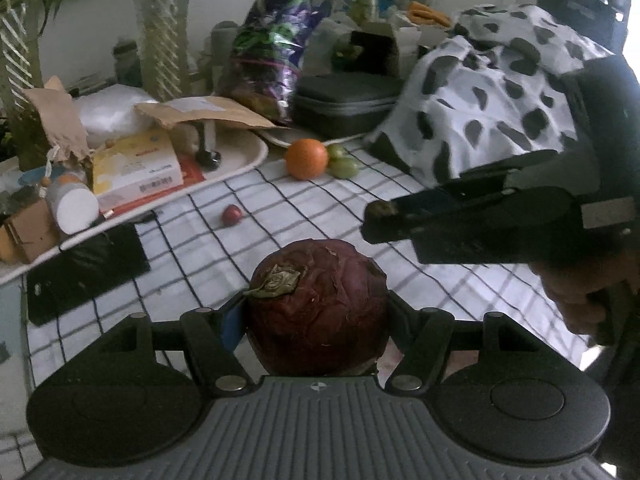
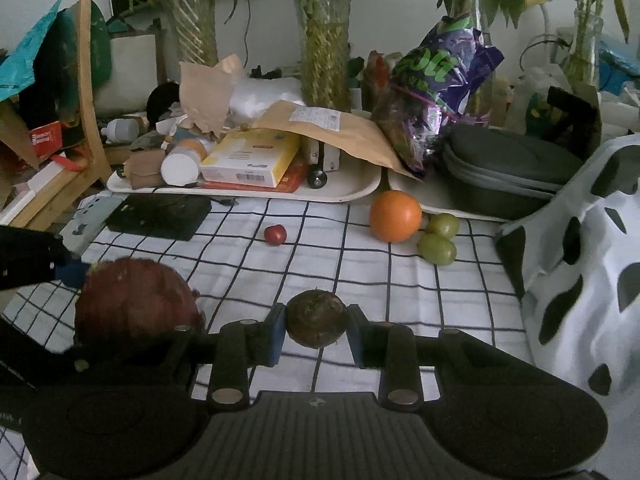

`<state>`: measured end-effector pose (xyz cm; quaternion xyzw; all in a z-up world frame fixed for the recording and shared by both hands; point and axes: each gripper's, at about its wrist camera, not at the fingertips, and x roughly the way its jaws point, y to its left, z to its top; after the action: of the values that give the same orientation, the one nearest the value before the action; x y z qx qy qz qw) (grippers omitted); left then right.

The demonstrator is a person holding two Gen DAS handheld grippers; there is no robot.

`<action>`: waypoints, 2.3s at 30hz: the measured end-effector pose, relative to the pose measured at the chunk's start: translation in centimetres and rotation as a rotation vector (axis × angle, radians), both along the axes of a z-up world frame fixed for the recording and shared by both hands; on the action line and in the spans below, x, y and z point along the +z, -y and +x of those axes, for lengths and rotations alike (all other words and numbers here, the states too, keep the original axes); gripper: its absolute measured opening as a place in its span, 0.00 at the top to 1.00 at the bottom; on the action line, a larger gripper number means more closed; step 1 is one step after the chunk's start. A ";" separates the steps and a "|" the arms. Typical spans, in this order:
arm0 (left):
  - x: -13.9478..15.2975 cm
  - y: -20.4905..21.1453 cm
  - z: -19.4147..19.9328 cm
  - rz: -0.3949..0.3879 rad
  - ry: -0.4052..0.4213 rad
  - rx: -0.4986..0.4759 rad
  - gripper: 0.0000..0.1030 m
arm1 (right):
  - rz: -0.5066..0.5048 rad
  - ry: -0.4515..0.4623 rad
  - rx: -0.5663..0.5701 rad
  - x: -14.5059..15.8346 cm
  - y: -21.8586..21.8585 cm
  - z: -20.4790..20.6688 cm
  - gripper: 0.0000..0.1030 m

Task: Organize fruits
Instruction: 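Carry the red onion and dark brown fruit over the rose-print plate with both tools, then lower both fruits onto the plate and open both tools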

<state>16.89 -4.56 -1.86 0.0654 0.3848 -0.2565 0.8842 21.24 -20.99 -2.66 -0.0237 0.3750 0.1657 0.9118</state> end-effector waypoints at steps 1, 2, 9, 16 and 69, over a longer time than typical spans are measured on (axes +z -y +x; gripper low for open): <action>0.0 0.1 -0.4 -0.003 -0.002 -0.004 0.35 | 0.001 0.001 0.000 0.1 0.0 -0.4 0.68; 0.0 0.3 -0.9 -0.006 -0.005 -0.007 0.35 | 0.003 0.002 0.000 0.2 0.1 -0.7 0.68; -0.3 1.2 -3.4 -0.014 -0.023 -0.023 0.35 | 0.017 0.001 -0.006 0.8 0.5 -2.8 0.67; -2.0 2.3 -4.5 0.022 -0.060 -0.044 0.35 | 0.021 -0.005 0.013 1.1 0.7 -4.5 0.67; 0.2 -1.1 -12.2 -0.011 -0.105 0.134 0.22 | -0.026 -0.065 0.006 0.2 0.8 -14.5 0.14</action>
<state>4.70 -3.46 -1.64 0.0211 0.4328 -0.2018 0.8784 6.79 -21.81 -2.43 -0.0314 0.4066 0.1643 0.8982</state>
